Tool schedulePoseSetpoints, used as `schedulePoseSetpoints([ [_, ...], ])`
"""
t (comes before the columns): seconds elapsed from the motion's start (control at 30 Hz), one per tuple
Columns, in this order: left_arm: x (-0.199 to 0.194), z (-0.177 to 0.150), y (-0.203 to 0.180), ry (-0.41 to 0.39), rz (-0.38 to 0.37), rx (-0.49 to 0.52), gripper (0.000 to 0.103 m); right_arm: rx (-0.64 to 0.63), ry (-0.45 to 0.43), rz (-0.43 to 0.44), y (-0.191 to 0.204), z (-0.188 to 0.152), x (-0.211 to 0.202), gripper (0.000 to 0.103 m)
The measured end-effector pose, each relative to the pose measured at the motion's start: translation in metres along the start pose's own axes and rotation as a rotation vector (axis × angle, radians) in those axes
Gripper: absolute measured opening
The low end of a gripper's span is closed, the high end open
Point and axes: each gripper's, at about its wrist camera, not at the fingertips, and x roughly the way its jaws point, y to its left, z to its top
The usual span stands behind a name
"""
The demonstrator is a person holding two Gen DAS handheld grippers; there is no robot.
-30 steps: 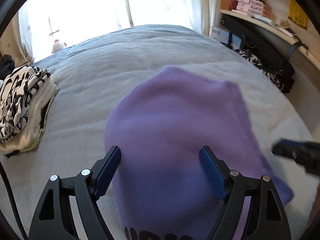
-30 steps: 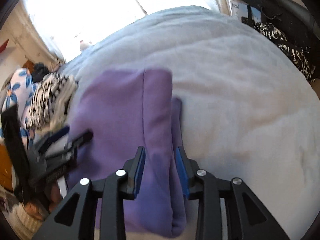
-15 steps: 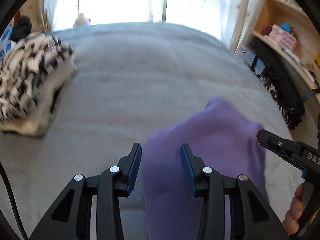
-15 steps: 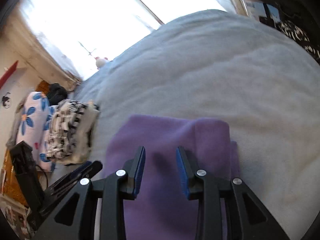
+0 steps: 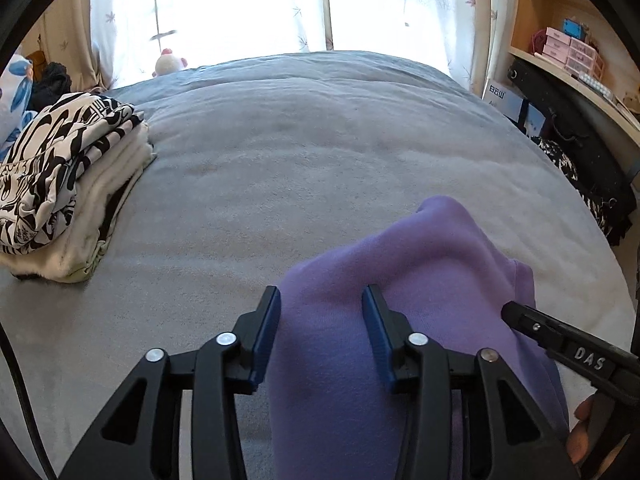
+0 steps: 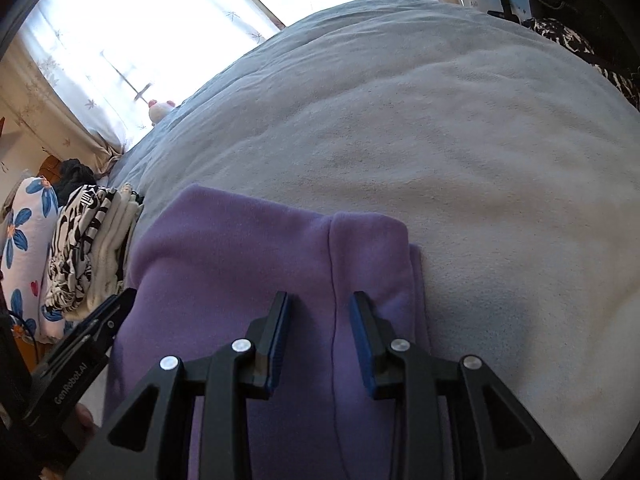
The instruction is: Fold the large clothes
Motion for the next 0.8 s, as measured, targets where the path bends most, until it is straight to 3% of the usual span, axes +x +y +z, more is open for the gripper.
schedulePoseSetpoints([
  [0.1,-0.005,0.005,0.011,0.023,0.008,-0.022,0.058,0.002,0.034,0.005,0.003,0.003,-0.011,0.032],
  [0.2,-0.013,0.010,0.023,0.078,-0.051,-0.075,0.067,-0.025,0.047,-0.016,0.012,0.003,-0.034,0.038],
  [0.27,-0.023,0.012,0.027,0.103,-0.073,-0.098,0.067,-0.034,0.040,-0.017,0.015,0.002,-0.050,0.054],
  [0.4,-0.054,0.009,0.028,0.105,-0.089,-0.062,0.068,-0.004,0.011,0.013,0.013,-0.001,-0.093,0.070],
  [0.47,-0.073,0.006,0.027,0.094,-0.090,-0.036,0.068,0.007,-0.004,0.011,0.010,-0.004,-0.112,0.082],
  [0.67,-0.128,-0.012,0.025,0.053,-0.095,0.022,0.070,-0.018,-0.027,-0.016,0.004,-0.021,-0.159,0.103],
  [0.8,-0.159,-0.023,0.024,0.018,-0.061,0.051,0.071,-0.052,-0.045,-0.016,0.004,-0.034,-0.181,0.103],
])
